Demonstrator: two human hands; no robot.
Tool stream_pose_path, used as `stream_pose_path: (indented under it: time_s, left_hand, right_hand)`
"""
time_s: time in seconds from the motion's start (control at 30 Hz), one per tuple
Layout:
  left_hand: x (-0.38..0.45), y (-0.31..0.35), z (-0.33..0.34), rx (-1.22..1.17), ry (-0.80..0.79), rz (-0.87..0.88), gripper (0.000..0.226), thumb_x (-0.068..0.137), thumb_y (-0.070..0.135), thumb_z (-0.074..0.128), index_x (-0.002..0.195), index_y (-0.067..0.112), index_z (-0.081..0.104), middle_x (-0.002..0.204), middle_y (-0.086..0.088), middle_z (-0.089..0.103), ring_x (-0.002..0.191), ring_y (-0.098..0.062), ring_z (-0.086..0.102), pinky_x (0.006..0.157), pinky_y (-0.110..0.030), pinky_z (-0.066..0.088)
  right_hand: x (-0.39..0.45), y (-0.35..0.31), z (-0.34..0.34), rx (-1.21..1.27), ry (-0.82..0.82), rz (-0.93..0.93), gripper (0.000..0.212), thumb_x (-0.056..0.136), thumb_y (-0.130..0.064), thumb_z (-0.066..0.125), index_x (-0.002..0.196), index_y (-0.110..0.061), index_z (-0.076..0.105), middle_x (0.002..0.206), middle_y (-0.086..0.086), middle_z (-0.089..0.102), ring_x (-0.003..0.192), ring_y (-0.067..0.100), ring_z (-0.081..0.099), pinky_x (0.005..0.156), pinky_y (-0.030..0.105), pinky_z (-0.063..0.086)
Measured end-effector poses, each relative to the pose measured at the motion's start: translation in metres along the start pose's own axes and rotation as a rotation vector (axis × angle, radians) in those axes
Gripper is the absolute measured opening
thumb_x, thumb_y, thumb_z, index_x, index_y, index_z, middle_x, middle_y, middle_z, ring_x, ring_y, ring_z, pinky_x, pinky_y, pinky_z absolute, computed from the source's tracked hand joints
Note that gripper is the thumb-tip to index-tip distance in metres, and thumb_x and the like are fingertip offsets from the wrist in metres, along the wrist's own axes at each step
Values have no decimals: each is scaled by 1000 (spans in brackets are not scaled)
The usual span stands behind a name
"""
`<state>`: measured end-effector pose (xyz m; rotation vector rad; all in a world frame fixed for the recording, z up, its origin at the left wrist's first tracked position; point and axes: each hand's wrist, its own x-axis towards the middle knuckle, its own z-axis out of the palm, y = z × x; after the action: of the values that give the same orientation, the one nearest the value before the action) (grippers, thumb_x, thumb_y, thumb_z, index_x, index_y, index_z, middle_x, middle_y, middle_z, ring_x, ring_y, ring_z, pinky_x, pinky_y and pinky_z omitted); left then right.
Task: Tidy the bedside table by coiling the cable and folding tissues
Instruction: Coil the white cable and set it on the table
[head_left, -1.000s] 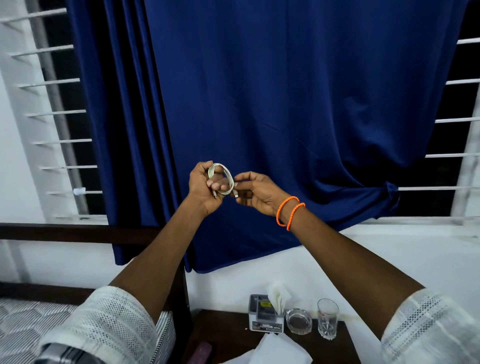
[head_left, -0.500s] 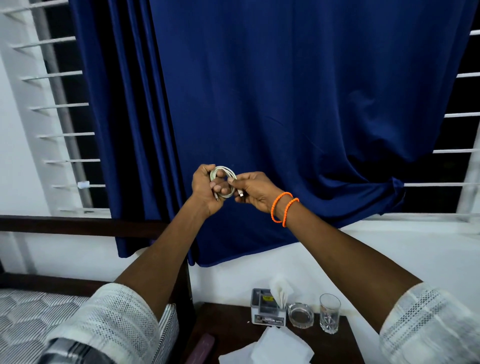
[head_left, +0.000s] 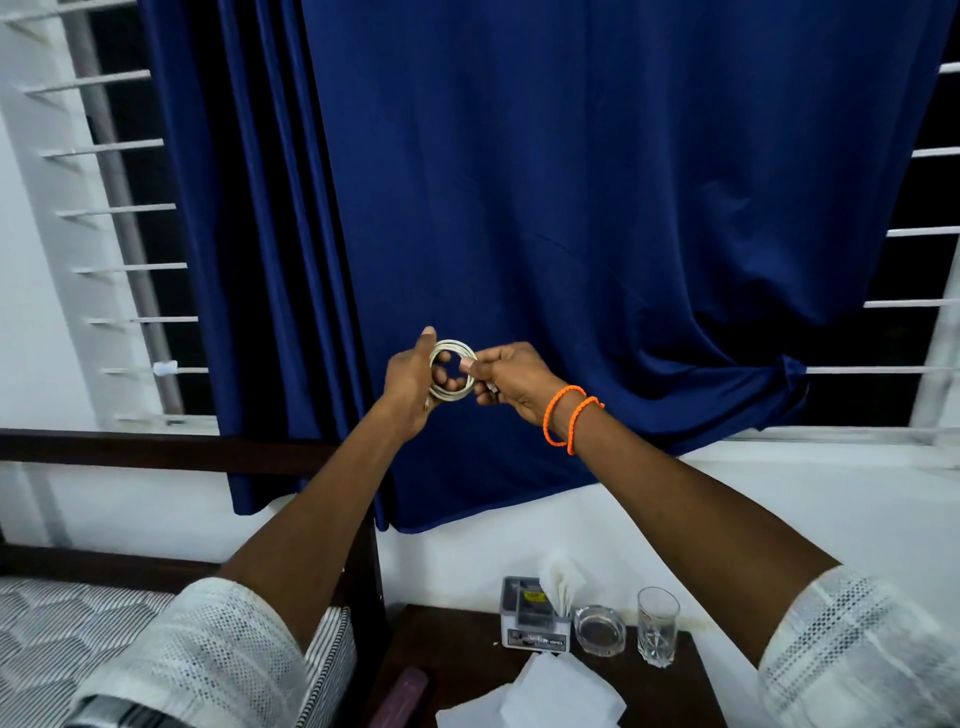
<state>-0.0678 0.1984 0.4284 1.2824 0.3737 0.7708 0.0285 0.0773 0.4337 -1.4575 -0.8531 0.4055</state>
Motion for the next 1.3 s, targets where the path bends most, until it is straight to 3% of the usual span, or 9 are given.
stream_pose_path:
  time_s: [0.13, 0.27, 0.47, 0.6, 0.7, 0.87, 1.07, 1.23, 1.3]
  left_hand:
    - [0, 2, -5, 35, -161, -43, 51, 106, 45, 46, 91, 6, 75, 62, -3, 64, 59, -16, 64, 69, -34, 61]
    - [1, -1, -14, 40, -324, -56, 44, 106, 41, 49, 112, 5, 74, 80, -3, 71, 78, -17, 71, 90, -39, 60]
    - [8, -9, -20, 53, -318, -103, 34, 103, 39, 58, 101, 10, 75, 74, 1, 66, 74, -16, 70, 86, -39, 61]
    - [10, -14, -21, 269, -249, -42, 32, 106, 38, 52, 95, 13, 69, 67, 3, 57, 62, -13, 65, 72, -34, 58]
    - [9, -17, -19, 376, -248, -7, 34, 107, 39, 49, 92, 13, 64, 66, 3, 53, 60, -12, 61, 72, -35, 55]
    - [8, -18, -20, 506, -275, 46, 35, 109, 37, 44, 89, 13, 59, 65, 3, 49, 59, -15, 56, 79, -42, 52]
    - [-1, -21, -13, 384, -374, -22, 34, 109, 36, 43, 89, 14, 58, 63, 4, 49, 56, -11, 53, 77, -36, 56]
    - [1, -22, -7, 339, -361, 8, 35, 109, 38, 43, 92, 13, 61, 66, 5, 52, 58, -9, 54, 78, -37, 56]
    - [2, -21, -7, 331, -348, 25, 35, 109, 37, 44, 89, 14, 61, 67, 4, 53, 59, -9, 54, 76, -36, 56]
  right_hand:
    - [2, 3, -5, 50, 61, 45, 25, 94, -14, 70, 109, 7, 71, 84, 17, 63, 57, 13, 56, 55, 26, 54]
    - [1, 5, -10, 67, 88, 70, 27, 95, -13, 69, 111, 8, 70, 88, 19, 63, 58, 13, 56, 57, 27, 54]
    - [-1, 11, -12, 16, 24, 119, 24, 95, -15, 69, 108, 5, 71, 75, 10, 65, 57, 12, 58, 56, 27, 56]
    - [-5, 13, -18, -332, -75, 88, 24, 99, -25, 63, 92, -5, 73, 67, 3, 65, 63, 12, 57, 59, 26, 50]
    - [-3, 15, -20, -478, -66, 48, 30, 98, -23, 65, 99, 6, 72, 74, 5, 61, 70, 14, 54, 62, 27, 49]
    - [-4, 14, -27, -339, -51, 43, 18, 98, -10, 64, 99, 6, 71, 78, 16, 66, 66, 18, 64, 68, 32, 60]
    - [-1, 8, -26, -147, 95, 4, 3, 94, -5, 66, 96, -3, 65, 82, 18, 69, 72, 26, 71, 73, 44, 65]
    - [-4, 5, -21, 46, 48, 85, 12, 95, -3, 63, 96, -13, 57, 83, 14, 73, 66, 21, 73, 62, 36, 62]
    - [-6, 3, -21, 67, 5, 121, 13, 94, -3, 63, 96, -15, 58, 85, 11, 72, 70, 19, 71, 67, 36, 63]
